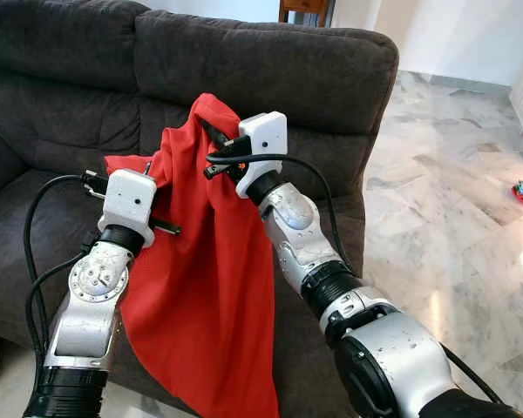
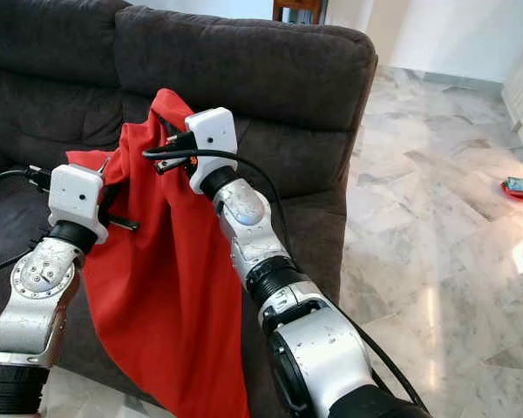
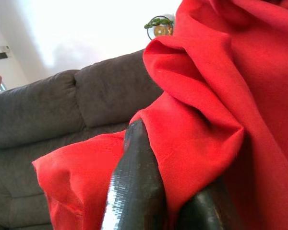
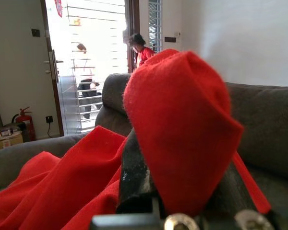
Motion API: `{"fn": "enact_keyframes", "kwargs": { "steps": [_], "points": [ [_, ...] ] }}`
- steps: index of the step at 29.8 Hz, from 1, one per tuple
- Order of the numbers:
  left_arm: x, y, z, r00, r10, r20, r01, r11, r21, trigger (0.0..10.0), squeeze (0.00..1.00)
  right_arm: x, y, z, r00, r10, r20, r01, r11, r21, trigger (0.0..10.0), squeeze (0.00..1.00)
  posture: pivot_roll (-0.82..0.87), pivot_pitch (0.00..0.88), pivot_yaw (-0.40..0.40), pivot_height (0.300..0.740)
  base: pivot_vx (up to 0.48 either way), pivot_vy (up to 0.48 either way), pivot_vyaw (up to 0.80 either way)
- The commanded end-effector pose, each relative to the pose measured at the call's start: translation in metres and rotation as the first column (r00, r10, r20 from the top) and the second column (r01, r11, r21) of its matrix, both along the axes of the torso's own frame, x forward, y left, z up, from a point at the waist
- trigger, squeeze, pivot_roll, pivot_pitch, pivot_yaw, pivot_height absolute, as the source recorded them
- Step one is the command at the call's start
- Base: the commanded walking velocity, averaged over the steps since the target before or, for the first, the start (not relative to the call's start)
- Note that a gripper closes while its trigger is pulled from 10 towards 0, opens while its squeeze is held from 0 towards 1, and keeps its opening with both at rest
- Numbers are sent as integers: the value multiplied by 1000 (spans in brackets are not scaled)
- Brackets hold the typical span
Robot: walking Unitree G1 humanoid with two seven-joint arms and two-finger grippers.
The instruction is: Move the pillow to the sofa from floor
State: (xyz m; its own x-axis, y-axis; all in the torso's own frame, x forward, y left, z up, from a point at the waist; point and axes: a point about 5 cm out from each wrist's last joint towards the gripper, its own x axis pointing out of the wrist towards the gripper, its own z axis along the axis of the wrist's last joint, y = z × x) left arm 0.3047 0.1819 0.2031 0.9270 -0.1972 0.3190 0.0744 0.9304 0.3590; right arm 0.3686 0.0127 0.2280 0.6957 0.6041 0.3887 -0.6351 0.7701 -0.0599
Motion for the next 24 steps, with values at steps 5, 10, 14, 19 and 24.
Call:
{"fn": "enact_keyframes", "kwargs": {
  "steps": [5,10,14,19,24],
  "points": [
    [0,-4,0,1000,-20,4,20,1000,9,10000,1000,-8,15,-10,999,27,-32,-27,1000,16,10000,1000,183,51,-66,740,0,0,0],
    [0,-4,-2,1000,-16,2,16,1000,10,10000,1000,-7,12,-10,1000,-4,-28,4,1000,8,10000,0,183,52,-66,740,0,0,0],
    [0,-5,-3,1000,-18,1,18,1000,16,10000,1000,-5,7,-11,999,-32,-30,33,999,12,10000,0,178,52,-65,740,0,0,0],
    [3,-5,-8,1000,18,-9,-18,999,34,10000,0,0,-5,-17,994,-99,-51,99,995,8,10000,0,178,52,-63,740,0,0,0],
    [1,-2,-13,999,19,-27,-19,1000,24,10000,0,2,-26,-31,982,-181,-62,181,984,-6,10000,0,181,55,-64,740,0,0,0]
  ]
}}
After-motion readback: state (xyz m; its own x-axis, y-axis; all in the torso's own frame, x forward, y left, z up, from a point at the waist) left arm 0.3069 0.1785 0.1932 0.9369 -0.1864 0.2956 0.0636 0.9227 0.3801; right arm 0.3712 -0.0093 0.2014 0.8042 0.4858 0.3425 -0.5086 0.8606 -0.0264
